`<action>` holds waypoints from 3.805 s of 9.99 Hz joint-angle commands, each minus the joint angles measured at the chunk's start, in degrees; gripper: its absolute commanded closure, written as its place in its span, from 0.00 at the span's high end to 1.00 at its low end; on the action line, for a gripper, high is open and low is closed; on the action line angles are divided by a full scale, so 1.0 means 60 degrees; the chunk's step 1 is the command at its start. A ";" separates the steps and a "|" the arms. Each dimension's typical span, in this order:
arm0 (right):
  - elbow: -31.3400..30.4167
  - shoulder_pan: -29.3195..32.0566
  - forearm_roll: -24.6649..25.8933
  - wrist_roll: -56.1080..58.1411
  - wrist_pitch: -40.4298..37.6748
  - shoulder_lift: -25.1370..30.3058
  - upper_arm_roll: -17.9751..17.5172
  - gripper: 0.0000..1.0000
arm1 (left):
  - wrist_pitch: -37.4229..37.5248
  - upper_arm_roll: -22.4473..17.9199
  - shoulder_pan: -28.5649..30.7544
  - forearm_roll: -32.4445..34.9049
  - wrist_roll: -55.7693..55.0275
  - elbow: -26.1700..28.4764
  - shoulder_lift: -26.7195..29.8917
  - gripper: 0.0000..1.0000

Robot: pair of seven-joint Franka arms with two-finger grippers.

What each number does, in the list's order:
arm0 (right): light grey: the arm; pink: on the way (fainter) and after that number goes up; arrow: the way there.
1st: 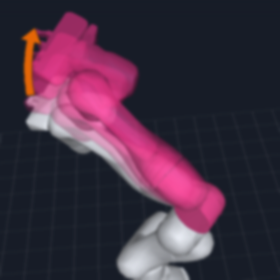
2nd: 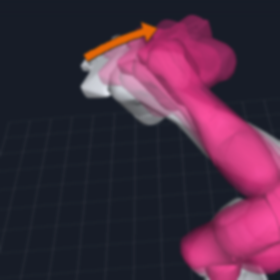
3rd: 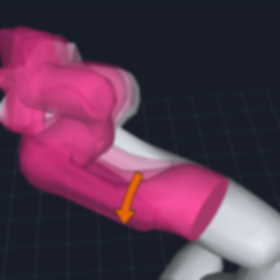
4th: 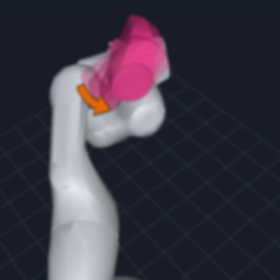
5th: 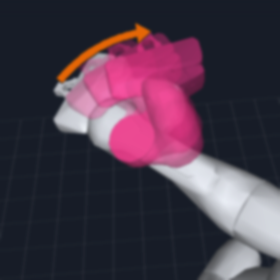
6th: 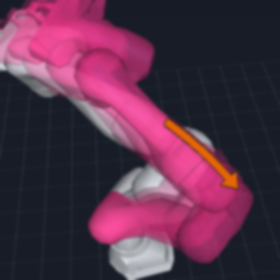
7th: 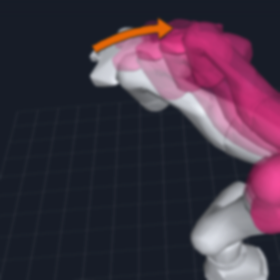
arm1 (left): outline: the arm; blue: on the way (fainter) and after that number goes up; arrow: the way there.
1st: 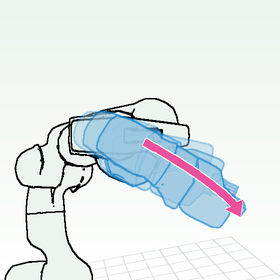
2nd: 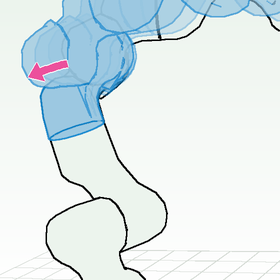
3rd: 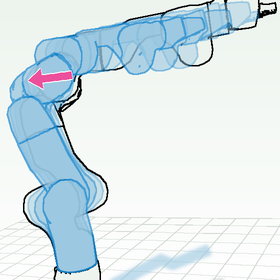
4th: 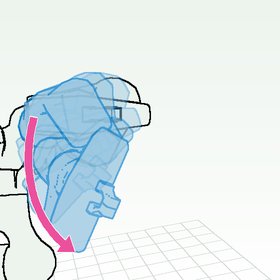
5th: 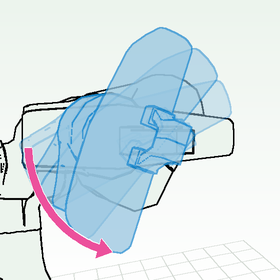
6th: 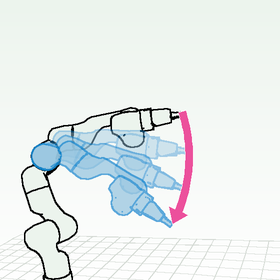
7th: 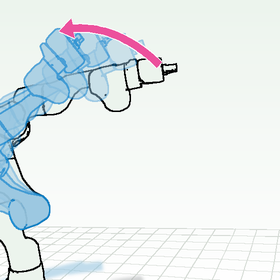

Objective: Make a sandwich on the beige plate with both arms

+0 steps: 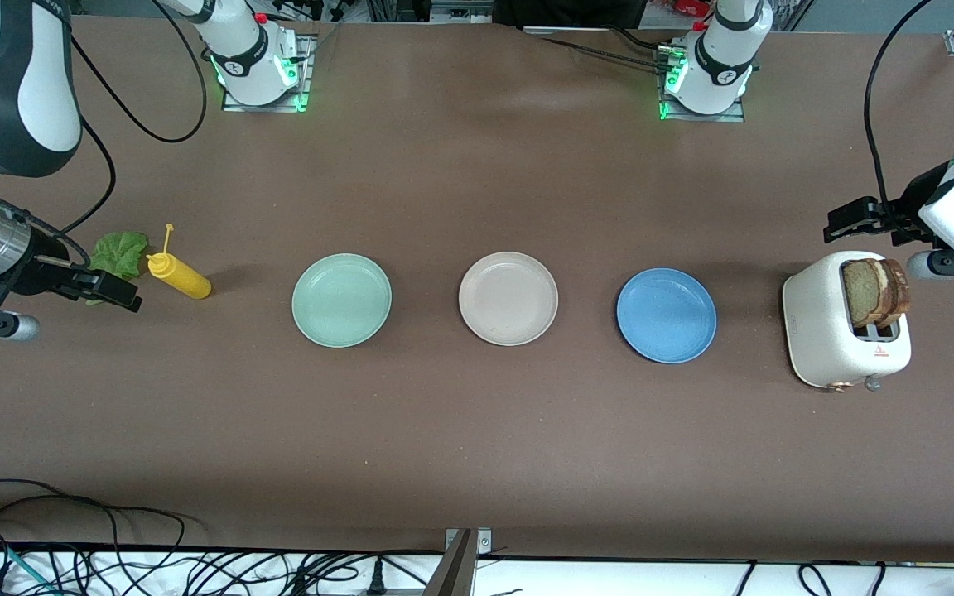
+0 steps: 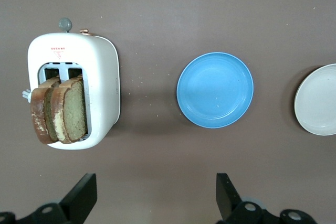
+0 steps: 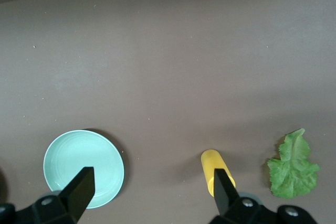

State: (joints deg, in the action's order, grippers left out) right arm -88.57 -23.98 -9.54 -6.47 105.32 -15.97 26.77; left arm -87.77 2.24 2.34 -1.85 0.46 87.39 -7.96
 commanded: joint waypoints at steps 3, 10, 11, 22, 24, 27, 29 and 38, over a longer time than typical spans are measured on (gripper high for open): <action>-0.0077 -0.0060 0.0095 -0.0035 -0.0019 0.0040 -0.0067 1.00 | 0.0068 -0.0023 -0.0023 -0.0058 0.0187 -0.0209 -0.0080 1.00; -0.0195 -0.0075 0.0095 -0.0137 -0.0019 0.0084 -0.0111 1.00 | 0.0068 -0.0023 -0.0023 -0.0058 0.0187 -0.0209 -0.0080 1.00; -0.0195 -0.0075 0.0095 -0.0138 -0.0033 0.0084 -0.0111 1.00 | 0.0068 -0.0023 -0.0023 -0.0043 0.0187 -0.0209 -0.0109 1.00; -0.0195 -0.0075 0.0095 -0.0152 -0.0033 0.0098 -0.0140 1.00 | 0.0068 -0.0023 -0.0023 -0.0058 0.0187 -0.0209 -0.0153 1.00; -0.0180 -0.0075 0.0095 -0.0152 -0.0033 0.0098 -0.0140 1.00 | 0.0068 -0.0022 -0.0023 -0.0058 0.0187 -0.0209 -0.0153 1.00; -0.0195 -0.0075 0.0095 -0.0152 -0.0033 0.0113 -0.0140 1.00 | 0.0068 -0.0023 -0.0023 -0.0058 0.0187 -0.0209 -0.0153 1.00; -0.0180 -0.0075 0.0095 -0.0138 -0.0048 0.0128 -0.0140 1.00 | 0.0068 -0.0023 -0.0067 0.0015 0.0128 -0.0209 -0.0167 1.00; -0.0092 -0.0060 0.0139 -0.0138 0.0069 0.0054 -0.0125 1.00 | -0.0151 -0.0374 0.0853 0.0718 -0.0034 -0.0546 -0.1849 1.00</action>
State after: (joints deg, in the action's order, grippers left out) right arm -89.15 -24.31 -9.53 -6.56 105.43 -16.14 26.20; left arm -88.86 0.04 5.71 0.92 0.24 86.78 -14.82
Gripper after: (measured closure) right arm 0.000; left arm 0.000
